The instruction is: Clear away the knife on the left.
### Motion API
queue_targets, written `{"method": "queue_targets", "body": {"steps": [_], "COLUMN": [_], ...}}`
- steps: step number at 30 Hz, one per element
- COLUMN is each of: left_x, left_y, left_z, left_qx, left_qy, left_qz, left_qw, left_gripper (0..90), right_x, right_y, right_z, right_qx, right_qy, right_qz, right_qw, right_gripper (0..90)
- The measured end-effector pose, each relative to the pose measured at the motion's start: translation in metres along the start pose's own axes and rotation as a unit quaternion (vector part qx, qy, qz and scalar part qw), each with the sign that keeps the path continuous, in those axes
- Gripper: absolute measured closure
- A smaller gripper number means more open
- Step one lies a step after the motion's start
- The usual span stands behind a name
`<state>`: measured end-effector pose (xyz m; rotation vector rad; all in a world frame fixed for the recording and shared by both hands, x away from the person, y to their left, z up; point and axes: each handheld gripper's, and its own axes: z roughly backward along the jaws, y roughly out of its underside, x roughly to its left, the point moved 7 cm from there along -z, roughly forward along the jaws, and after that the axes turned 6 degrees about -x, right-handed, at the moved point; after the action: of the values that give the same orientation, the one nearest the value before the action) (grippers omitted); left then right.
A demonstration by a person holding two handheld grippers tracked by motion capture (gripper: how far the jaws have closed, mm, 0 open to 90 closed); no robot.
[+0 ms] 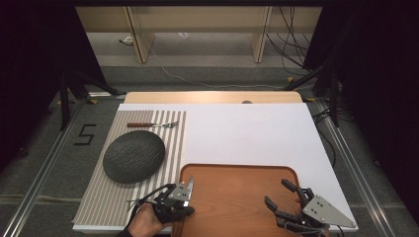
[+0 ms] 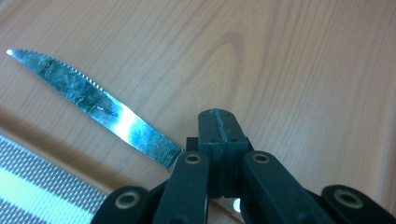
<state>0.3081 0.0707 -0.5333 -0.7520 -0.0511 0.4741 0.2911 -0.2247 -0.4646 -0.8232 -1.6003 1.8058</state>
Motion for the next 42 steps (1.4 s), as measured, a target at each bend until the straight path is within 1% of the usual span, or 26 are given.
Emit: {"method": "queue_targets", "body": {"steps": [5, 7, 12, 14, 15, 17, 19, 20, 21, 22, 23, 24, 26, 27, 29, 30, 31, 32, 33, 35, 37, 39, 40, 41, 42], "left_x": [0.003, 0.004, 0.006, 0.006, 0.006, 0.006, 0.006, 0.007, 0.006, 0.006, 0.005, 0.005, 0.007, 0.007, 0.008, 0.009, 0.010, 0.010, 0.011, 0.012, 0.012, 0.011, 0.010, 0.009, 0.008], "left_y": [0.003, 0.005, 0.007, 0.007, 0.006, 0.003, 0.001, -0.001, -0.003, -0.006, -0.008, -0.010, -0.014, -0.015, -0.018, -0.020, -0.023, -0.023, -0.025, -0.027, -0.029, -0.031, -0.032, -0.032, -0.033], "left_z": [0.003, 0.005, 0.007, 0.006, 0.007, 0.008, 0.010, 0.011, 0.012, 0.013, 0.014, 0.016, 0.019, 0.020, 0.024, 0.026, 0.029, 0.029, 0.034, 0.039, 0.043, 0.047, 0.048, 0.050, 0.051], "left_qx": [0.000, -0.002, -0.003, -0.006, -0.010, -0.019, -0.031, -0.041, -0.048, -0.061, -0.070, -0.081, -0.095, -0.102, -0.126, -0.140, -0.159, -0.159, -0.181, -0.207, -0.227, -0.246, -0.252, -0.256, -0.263], "left_qy": [-0.003, -0.005, 0.000, -0.002, -0.003, -0.003, -0.004, -0.005, -0.005, -0.004, -0.005, -0.009, -0.024, -0.028, -0.034, -0.035, -0.037, -0.037, -0.037, -0.041, -0.043, -0.038, -0.037, -0.039, -0.038], "left_qz": [0.003, 0.009, 0.014, 0.016, 0.019, 0.027, 0.029, 0.030, 0.031, 0.032, 0.033, 0.033, 0.038, 0.039, 0.039, 0.041, 0.044, 0.044, 0.048, 0.048, 0.045, 0.040, 0.038, 0.035, 0.032], "left_qw": [1.0000, 1.0000, 0.9999, 0.9999, 0.9998, 0.9994, 0.9991, 0.9987, 0.9984, 0.9976, 0.9970, 0.9962, 0.9944, 0.9937, 0.9907, 0.9887, 0.9856, 0.9856, 0.9816, 0.9764, 0.9718, 0.9678, 0.9662, 0.9652, 0.9634], "left_gripper": [89.8, 89.9, 89.8, 89.6, 86.9, 73.3, 68.3, 64.4, 58.2, 54.0, 50.6, 47.7, 42.3, 39.9, 36.3, 34.4, 32.5, 30.7, 29.6, 28.4, 26.3, 25.7, 25.5, 24.9, 24.4], "right_x": [0.000, 0.000, 0.000, 0.000, 0.000, 0.000, 0.000, 0.000, 0.000, 0.000, 0.000, 0.000, 0.000, 0.000, 0.000, 0.000, 0.000, 0.000, 0.000, 0.000, 0.000, 0.000, 0.000, 0.000, 0.000], "right_y": [0.000, -0.001, -0.001, -0.001, 0.000, -0.001, 0.000, 0.000, 0.000, 0.000, 0.000, 0.000, 0.000, 0.000, 0.000, 0.000, 0.000, -0.001, -0.001, -0.001, -0.001, -0.001, -0.001, -0.001, 0.000], "right_z": [0.000, 0.000, 0.000, 0.000, 0.000, 0.000, 0.000, 0.000, 0.000, 0.000, 0.000, 0.000, 0.000, 0.000, 0.000, 0.000, 0.000, 0.000, 0.000, 0.000, 0.000, 0.000, 0.000, 0.000, 0.000], "right_qx": [-0.001, -0.002, -0.001, -0.002, -0.002, -0.002, -0.001, -0.001, -0.001, -0.001, 0.000, 0.000, -0.001, -0.001, -0.001, -0.001, -0.001, -0.001, -0.002, -0.002, -0.002, -0.002, -0.002, -0.002, -0.001], "right_qy": [0.000, 0.000, -0.001, 0.000, 0.000, 0.000, 0.000, -0.001, -0.001, -0.001, -0.001, -0.001, -0.001, -0.001, -0.001, -0.001, -0.002, -0.002, -0.002, -0.001, -0.001, -0.002, -0.002, -0.002, -0.002], "right_qz": [0.000, 0.000, 0.001, 0.000, 0.000, 0.000, 0.000, 0.000, 0.000, 0.000, -0.001, 0.000, 0.000, -0.001, 0.000, 0.000, 0.000, 0.000, 0.000, 0.000, -0.001, -0.001, -0.001, -0.001, -0.002], "right_qw": [1.0000, 1.0000, 1.0000, 1.0000, 1.0000, 1.0000, 1.0000, 1.0000, 1.0000, 1.0000, 1.0000, 1.0000, 1.0000, 1.0000, 1.0000, 1.0000, 1.0000, 1.0000, 1.0000, 1.0000, 1.0000, 1.0000, 1.0000, 1.0000, 1.0000], "right_gripper": [26.9, 27.0, 27.0, 27.0, 27.0, 27.0, 27.0, 27.0, 27.0, 27.0, 27.0, 27.0, 27.0, 27.0, 27.0, 27.0, 27.0, 27.0, 27.0, 27.0, 27.0, 27.0, 27.0, 27.0, 27.0]}}
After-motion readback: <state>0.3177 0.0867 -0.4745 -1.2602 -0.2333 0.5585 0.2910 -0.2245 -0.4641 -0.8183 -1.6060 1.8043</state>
